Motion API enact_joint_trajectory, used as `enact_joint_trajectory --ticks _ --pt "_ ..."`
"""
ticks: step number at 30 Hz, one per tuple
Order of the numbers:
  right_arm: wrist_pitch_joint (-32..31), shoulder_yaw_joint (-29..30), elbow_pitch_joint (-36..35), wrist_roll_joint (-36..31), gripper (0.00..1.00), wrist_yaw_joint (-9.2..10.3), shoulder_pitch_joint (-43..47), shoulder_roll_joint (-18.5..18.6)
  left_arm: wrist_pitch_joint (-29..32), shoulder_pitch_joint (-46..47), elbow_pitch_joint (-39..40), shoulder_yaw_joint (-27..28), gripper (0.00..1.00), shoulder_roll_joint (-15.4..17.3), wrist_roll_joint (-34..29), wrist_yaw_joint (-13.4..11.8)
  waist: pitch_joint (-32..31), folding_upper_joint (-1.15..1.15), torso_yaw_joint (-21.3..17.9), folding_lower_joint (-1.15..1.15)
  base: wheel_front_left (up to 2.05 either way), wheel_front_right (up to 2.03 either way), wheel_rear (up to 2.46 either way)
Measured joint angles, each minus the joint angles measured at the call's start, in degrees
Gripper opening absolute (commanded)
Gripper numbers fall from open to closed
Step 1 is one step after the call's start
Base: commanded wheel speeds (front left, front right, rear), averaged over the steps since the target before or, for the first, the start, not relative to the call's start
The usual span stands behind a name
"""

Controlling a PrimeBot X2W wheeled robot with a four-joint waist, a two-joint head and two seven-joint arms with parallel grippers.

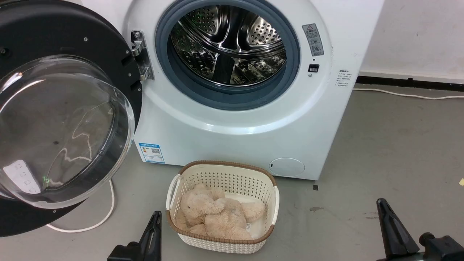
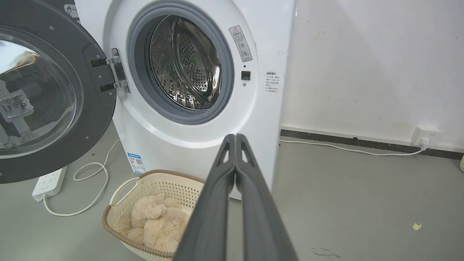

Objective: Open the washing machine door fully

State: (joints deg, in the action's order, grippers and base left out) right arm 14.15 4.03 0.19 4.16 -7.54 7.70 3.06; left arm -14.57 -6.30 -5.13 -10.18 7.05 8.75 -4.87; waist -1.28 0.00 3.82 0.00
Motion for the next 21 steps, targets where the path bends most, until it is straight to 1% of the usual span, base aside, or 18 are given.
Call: enact_joint_trajectory --ticks 21 --pt "-2.30 -0.60 0.00 -0.33 0.00 0.00 -0.36 0.00 2.43 0.40 0.69 1.57 0.00 -0.65 -1.11 0.52 0.22 0.00 -0.65 0.00 0.00 0.00 0.00"
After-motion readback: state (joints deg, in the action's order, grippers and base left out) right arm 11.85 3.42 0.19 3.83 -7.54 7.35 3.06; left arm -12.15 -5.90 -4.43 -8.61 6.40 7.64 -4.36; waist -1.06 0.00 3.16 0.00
